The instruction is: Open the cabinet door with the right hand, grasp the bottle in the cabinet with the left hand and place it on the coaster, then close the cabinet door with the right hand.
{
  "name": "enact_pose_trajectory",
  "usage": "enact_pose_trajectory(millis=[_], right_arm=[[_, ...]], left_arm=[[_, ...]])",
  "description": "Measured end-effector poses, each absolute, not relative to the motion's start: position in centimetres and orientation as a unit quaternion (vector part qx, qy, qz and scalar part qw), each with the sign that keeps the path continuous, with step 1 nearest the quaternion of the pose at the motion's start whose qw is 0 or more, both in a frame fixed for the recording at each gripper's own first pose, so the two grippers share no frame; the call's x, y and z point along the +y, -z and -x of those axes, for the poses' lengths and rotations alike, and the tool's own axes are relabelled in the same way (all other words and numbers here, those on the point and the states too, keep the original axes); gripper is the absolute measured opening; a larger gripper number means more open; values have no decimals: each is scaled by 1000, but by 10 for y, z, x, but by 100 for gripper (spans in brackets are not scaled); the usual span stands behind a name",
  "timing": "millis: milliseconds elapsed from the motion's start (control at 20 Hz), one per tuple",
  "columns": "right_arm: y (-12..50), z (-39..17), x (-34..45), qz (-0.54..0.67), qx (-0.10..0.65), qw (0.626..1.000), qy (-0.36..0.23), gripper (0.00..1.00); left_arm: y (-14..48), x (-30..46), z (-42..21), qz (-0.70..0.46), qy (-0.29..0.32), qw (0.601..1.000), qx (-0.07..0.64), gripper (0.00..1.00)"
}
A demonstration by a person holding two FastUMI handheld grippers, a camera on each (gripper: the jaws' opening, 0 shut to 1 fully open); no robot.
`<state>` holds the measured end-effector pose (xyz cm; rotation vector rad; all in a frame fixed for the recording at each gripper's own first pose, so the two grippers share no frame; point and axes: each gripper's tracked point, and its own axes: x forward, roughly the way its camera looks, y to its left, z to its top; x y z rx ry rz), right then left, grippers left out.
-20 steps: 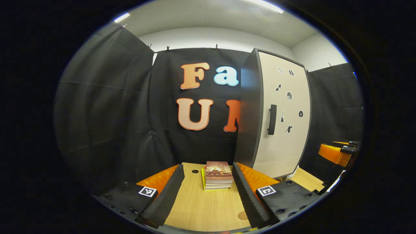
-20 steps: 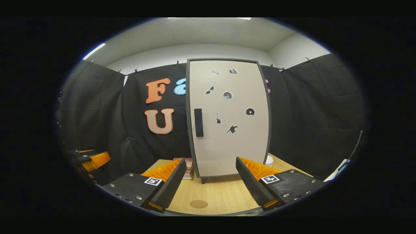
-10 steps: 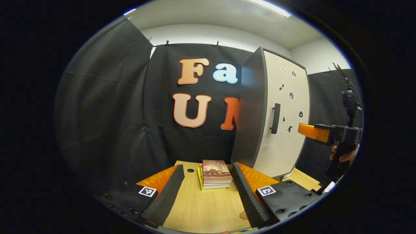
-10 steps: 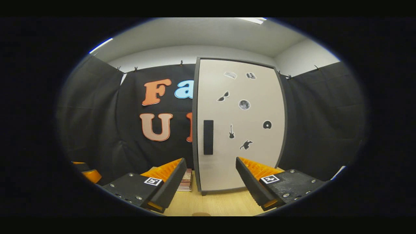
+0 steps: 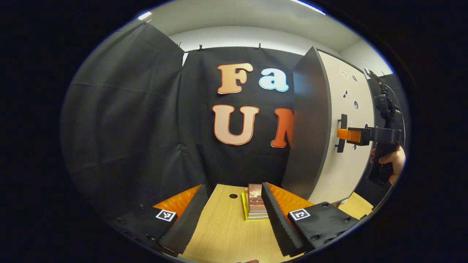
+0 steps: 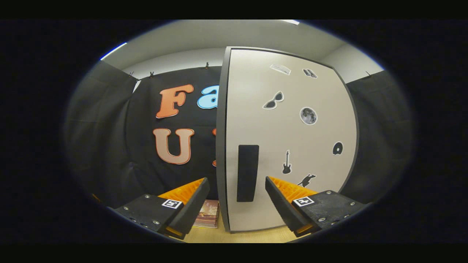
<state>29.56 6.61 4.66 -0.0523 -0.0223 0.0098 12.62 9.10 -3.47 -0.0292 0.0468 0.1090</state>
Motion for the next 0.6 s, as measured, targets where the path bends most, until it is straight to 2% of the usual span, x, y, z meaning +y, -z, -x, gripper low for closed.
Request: enact_pose_trajectory(millis=[200,250,350,400,450,500,600], right_arm=[[-47,-322,58,17,-11,1000,-3,94],[-46,-325,55,19,-8,1000,-2,93],[-42,-330,55,22,-2,1000,-3,84],[-39,-330,52,26,3,1000,6,66],[-40,-330,47,30,-3,999,12,54],[-39,-329,47,28,0,1000,12,37],[-40,-325,48,10,7,1000,14,35]], left_arm=[[41,102,-142,16,-79,996,30,99],[44,103,-144,16,-83,996,35,96],[48,107,-148,15,-91,995,40,96],[47,109,-147,15,-95,995,39,96],[47,109,-148,15,-95,995,38,99],[47,110,-148,13,-96,995,39,96],[49,111,-145,12,-94,995,41,96]])
